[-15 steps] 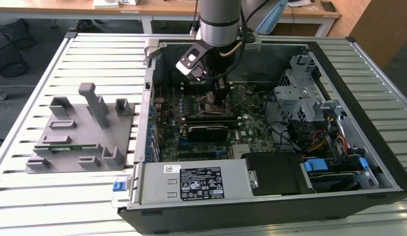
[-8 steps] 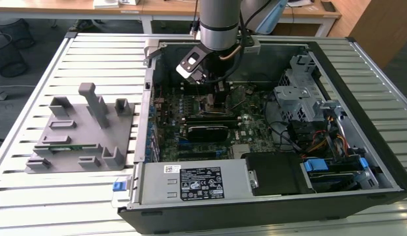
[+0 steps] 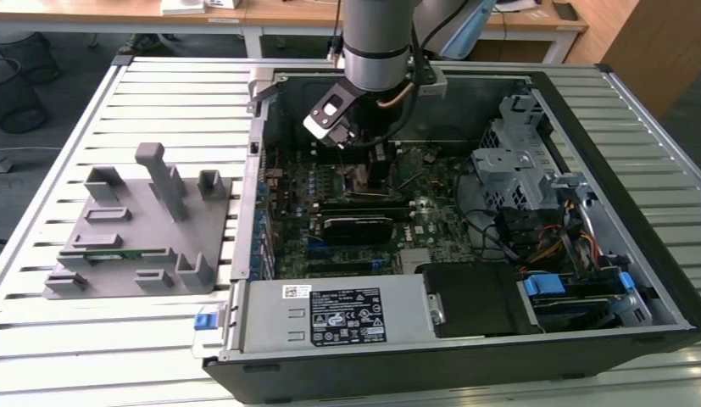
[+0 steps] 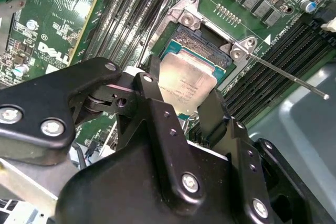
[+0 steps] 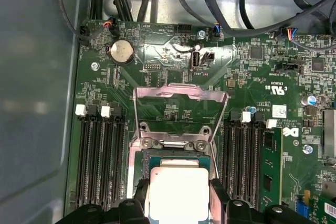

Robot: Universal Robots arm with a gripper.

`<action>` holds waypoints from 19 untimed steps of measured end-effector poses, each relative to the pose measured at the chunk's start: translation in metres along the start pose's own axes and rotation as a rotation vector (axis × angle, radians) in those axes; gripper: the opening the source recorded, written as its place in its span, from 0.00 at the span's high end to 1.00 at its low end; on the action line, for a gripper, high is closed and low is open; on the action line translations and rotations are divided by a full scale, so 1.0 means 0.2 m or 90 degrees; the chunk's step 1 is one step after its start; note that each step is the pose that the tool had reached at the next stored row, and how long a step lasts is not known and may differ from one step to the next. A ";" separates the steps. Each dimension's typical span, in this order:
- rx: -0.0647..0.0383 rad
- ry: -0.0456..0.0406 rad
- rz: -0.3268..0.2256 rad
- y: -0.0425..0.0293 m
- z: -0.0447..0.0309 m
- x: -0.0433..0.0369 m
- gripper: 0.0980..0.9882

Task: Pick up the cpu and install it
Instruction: 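Place the cpu into insertion slot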

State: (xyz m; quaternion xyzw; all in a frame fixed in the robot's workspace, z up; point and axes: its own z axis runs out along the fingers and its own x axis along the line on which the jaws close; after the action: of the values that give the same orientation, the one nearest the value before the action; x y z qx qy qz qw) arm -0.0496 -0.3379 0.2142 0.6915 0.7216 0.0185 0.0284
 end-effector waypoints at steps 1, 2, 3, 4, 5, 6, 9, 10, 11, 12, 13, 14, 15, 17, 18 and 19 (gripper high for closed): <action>0.000 0.0000 0.000 -0.001 0.002 0.000 0.51; 0.000 0.0001 0.000 -0.001 0.005 0.001 0.51; 0.000 0.0000 0.000 -0.002 0.007 0.003 0.51; 0.000 0.0000 0.000 -0.002 0.010 0.006 0.51; 0.000 0.0000 0.000 -0.002 0.013 0.009 0.51; 0.000 0.0000 0.000 -0.002 0.016 0.012 0.51; 0.000 0.0000 0.001 -0.005 0.025 0.018 0.51; 0.000 0.0000 0.001 -0.006 0.029 0.018 0.51; 0.000 0.0000 0.001 -0.007 0.035 0.018 0.51; 0.000 0.0000 0.001 -0.009 0.040 0.018 0.51; 0.000 0.0000 0.001 -0.009 0.046 0.018 0.51; 0.000 0.0000 0.001 -0.010 0.051 0.018 0.51; 0.000 0.0000 0.001 -0.011 0.055 0.019 0.51; 0.000 0.0000 0.001 -0.013 0.064 0.019 0.51; 0.000 0.0000 0.001 -0.014 0.067 0.019 0.51; 0.000 0.0000 0.001 -0.015 0.070 0.019 0.51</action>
State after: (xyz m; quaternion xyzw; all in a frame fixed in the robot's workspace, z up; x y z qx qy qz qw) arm -0.0517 -0.3344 0.2000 0.6921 0.7210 0.0185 0.0284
